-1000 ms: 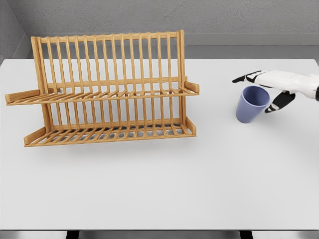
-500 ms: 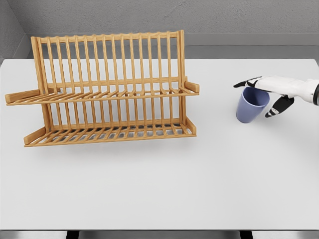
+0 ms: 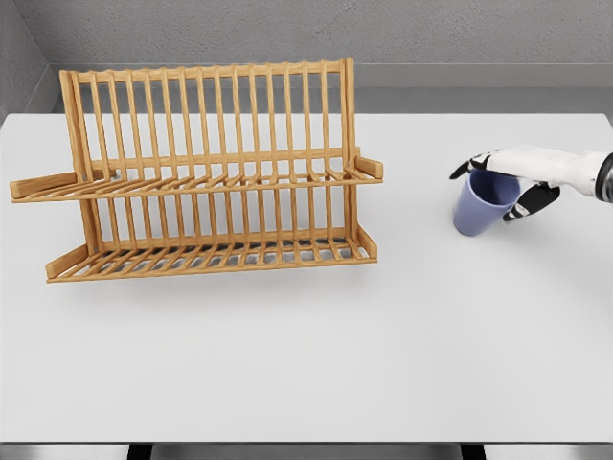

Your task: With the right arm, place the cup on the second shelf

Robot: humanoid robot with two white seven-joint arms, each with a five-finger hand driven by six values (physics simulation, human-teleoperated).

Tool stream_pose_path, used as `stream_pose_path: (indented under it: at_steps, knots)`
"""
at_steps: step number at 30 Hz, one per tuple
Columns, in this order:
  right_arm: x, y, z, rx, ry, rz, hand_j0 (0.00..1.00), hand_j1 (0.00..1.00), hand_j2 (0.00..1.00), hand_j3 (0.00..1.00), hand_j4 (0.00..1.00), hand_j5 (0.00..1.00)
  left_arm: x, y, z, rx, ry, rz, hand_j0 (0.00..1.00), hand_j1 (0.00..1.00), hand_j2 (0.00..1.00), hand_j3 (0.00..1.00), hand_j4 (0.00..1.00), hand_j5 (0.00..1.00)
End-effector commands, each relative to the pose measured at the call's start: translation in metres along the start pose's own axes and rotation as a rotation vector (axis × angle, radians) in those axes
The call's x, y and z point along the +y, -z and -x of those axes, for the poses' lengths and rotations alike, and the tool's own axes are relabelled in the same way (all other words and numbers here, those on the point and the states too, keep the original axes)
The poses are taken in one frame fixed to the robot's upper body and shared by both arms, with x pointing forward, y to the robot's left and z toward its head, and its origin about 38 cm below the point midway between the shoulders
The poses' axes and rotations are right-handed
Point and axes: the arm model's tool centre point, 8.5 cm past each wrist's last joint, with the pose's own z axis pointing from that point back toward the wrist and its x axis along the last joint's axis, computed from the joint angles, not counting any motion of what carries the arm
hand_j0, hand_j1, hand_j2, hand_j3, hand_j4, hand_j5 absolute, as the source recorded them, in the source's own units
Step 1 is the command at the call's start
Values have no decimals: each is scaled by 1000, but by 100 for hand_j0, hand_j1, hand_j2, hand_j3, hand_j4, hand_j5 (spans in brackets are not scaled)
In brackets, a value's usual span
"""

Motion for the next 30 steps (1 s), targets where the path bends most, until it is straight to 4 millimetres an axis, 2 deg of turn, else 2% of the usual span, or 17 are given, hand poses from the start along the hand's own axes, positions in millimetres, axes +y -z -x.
stream_pose_path:
  at_steps: [1, 15, 19, 24, 30]
  knots:
    - [0, 0, 0, 1, 2, 0, 65, 65, 65, 65, 65, 65, 0, 0, 0, 0, 1, 0, 100, 100, 100, 100, 100, 100]
    - [-9, -5, -1, -1, -15, 18, 66, 66, 66, 66, 66, 66, 0, 0, 0, 0, 1, 0, 100, 100, 100, 100, 100, 100]
    - [-15, -7, -2, 0, -25, 28, 66, 66, 66, 66, 66, 66, 0, 0, 0, 1, -1, 0, 100, 100, 100, 100, 100, 100]
    - [-36, -12, -8, -6, -62, 61, 66, 66, 66, 66, 66, 66, 0, 0, 0, 0, 1, 0, 100, 100, 100, 100, 100, 100]
    - [-38, -12, -9, -8, -66, 65, 66, 66, 66, 66, 66, 66, 0, 0, 0, 1, -1, 0, 100, 100, 100, 100, 100, 100]
